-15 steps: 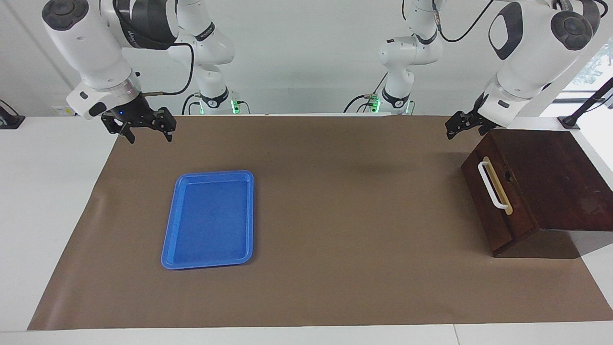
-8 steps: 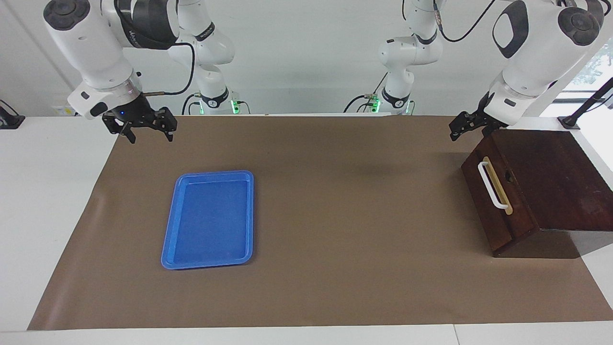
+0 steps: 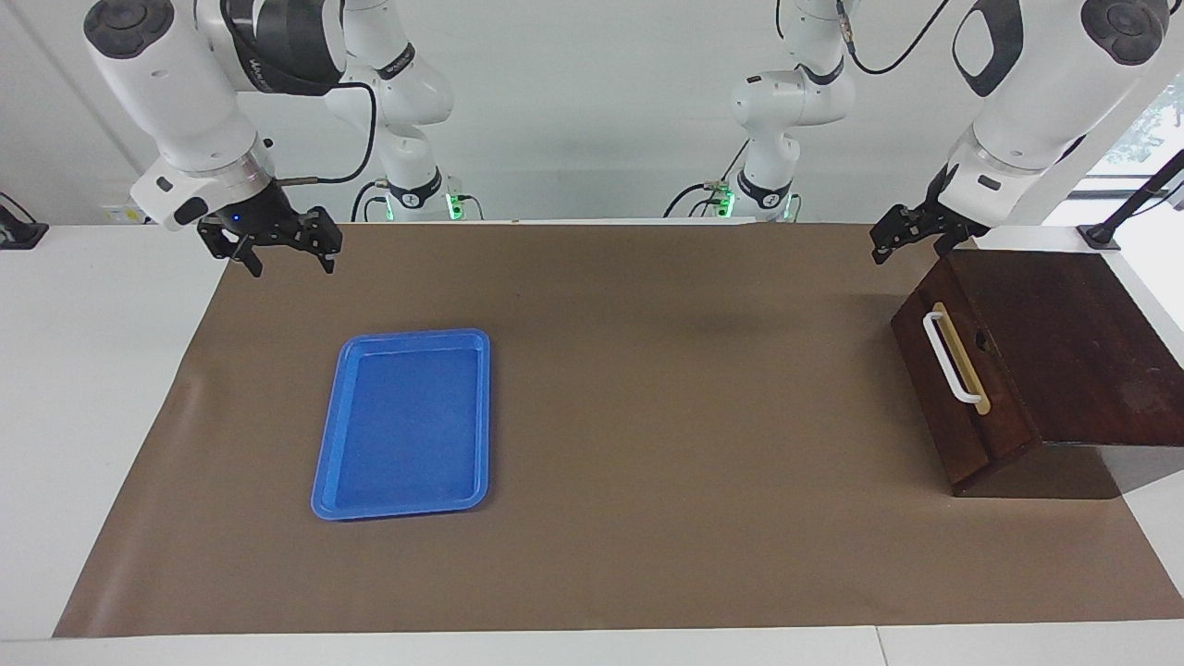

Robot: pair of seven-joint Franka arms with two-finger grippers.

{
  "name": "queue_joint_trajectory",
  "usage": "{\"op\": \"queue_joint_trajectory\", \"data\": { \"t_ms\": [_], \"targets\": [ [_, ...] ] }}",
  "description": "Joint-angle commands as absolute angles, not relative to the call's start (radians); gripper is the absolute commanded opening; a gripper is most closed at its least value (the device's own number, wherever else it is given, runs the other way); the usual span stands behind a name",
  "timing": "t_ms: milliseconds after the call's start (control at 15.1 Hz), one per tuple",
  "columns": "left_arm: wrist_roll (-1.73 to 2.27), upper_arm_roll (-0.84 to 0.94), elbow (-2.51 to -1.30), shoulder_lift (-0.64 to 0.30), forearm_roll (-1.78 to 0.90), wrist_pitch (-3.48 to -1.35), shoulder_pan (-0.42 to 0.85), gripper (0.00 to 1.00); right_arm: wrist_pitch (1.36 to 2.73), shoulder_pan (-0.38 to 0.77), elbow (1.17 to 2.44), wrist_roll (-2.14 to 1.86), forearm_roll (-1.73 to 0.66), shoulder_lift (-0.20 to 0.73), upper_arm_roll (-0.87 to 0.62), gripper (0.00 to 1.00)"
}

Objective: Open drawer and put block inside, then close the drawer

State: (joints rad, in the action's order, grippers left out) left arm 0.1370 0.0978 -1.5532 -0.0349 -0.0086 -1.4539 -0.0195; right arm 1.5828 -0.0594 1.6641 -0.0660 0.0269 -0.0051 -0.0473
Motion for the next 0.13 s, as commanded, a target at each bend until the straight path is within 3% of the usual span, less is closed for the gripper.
{"op": "queue_joint_trajectory", "data": {
  "t_ms": [0,66],
  "targets": [
    [0.129,0.094,-1.582,-0.008,-0.026,-1.479,-0.025,1.00,1.585,-0.063,1.654,-0.087,0.012,-0.005,-0.046,1.00],
    [0.130,0.095,-1.582,-0.008,-0.026,-1.483,-0.025,1.00,1.585,-0.063,1.654,-0.087,0.012,-0.005,-0.046,1.00]
  ]
}}
